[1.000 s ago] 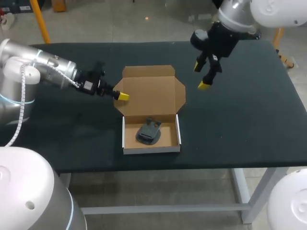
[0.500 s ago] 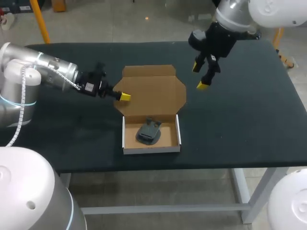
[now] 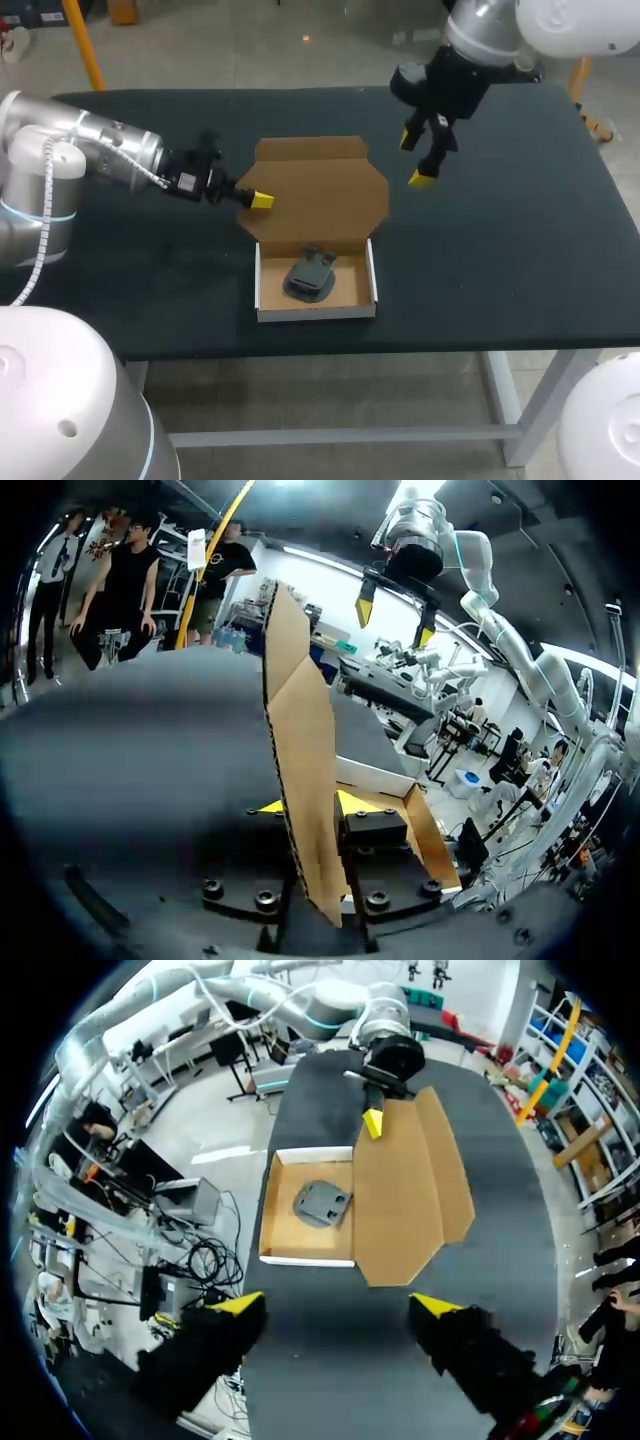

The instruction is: Assemble the packaging by folding the flat box into shape, placing the metal phone stand inside, and closing the box properly

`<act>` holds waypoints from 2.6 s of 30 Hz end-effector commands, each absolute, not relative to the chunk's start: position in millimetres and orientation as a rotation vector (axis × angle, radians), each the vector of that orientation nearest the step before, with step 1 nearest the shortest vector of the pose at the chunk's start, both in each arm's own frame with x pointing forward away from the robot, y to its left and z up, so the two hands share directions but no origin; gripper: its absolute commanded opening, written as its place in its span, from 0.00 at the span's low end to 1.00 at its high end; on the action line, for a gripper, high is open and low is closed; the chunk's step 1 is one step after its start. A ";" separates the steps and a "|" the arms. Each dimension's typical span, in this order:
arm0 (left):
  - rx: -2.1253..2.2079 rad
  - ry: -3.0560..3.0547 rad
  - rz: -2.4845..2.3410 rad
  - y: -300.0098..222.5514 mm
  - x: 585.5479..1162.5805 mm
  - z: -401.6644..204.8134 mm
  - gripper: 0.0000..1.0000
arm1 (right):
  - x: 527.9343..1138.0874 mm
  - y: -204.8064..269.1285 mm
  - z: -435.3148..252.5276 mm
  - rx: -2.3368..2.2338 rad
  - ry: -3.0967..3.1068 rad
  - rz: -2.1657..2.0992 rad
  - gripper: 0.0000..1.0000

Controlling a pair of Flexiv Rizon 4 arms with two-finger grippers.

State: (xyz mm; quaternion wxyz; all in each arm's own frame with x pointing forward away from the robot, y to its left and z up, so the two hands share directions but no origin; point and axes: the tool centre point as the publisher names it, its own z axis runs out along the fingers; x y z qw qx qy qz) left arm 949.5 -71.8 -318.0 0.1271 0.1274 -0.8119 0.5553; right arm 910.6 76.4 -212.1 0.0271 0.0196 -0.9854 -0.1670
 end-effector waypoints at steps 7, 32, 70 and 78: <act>0.356 -2.356 1.646 -72.9 947.6 -316.1 0.14 | 910.4 78.7 -209.1 0.066 -3.042 -0.498 1.00; 0.183 -2.422 1.701 -71.7 934.4 -313.6 0.00 | 907.9 82.9 -200.3 0.082 -3.049 -0.499 1.00; -0.029 -2.755 1.782 -73.0 905.7 -302.7 0.00 | 921.3 120.6 -173.9 0.168 -3.092 -0.382 1.00; -0.091 -2.757 1.838 -70.9 900.7 -308.1 0.00 | 920.7 125.7 -172.3 0.183 -3.093 -0.378 1.00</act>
